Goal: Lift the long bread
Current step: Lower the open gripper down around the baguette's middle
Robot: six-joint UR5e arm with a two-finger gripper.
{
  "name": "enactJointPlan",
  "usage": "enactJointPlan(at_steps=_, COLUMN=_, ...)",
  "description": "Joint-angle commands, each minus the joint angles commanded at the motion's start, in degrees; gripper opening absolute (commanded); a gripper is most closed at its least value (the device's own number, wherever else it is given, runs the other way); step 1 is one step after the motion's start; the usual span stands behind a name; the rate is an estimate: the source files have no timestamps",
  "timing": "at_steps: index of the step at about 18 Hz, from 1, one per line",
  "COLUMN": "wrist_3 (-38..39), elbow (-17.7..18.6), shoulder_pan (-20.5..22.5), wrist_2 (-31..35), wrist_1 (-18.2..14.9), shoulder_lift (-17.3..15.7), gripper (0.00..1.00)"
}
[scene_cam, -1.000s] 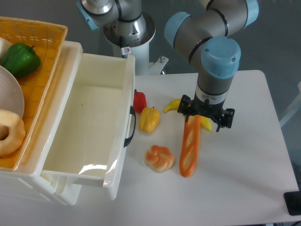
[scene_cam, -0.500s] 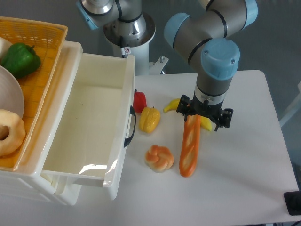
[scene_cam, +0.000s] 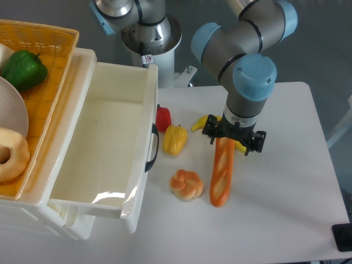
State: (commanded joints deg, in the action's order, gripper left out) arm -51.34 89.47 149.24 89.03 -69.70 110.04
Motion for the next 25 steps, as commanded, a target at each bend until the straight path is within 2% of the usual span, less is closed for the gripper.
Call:
enactJointPlan(at_steps=4, wrist_3=0.27, elbow=2.28, shoulder_pan=-0.61, wrist_2=0.09, wrist_1=0.53, shoulder_lift=1.23, gripper=1.00)
enactJointPlan(at_steps=8, wrist_3=0.18, elbow=5.10, shoulder_pan=-1.23, wrist_2=0.09, wrist_1=3.86, shoulder_lift=2.90, gripper=1.00)
enactJointPlan(at_steps=15, wrist_3=-0.17, elbow=5.98, shoulder_pan=-1.23, wrist_2=2.54, wrist_1=3.95, shoulder_lift=4.92, gripper=1.00)
enactJointPlan(at_steps=25, wrist_3=-0.17, elbow=4.84, shoulder_pan=-0.53, wrist_2=2.90, wrist_1=4.83, shoulder_lift=7.38, gripper=1.00)
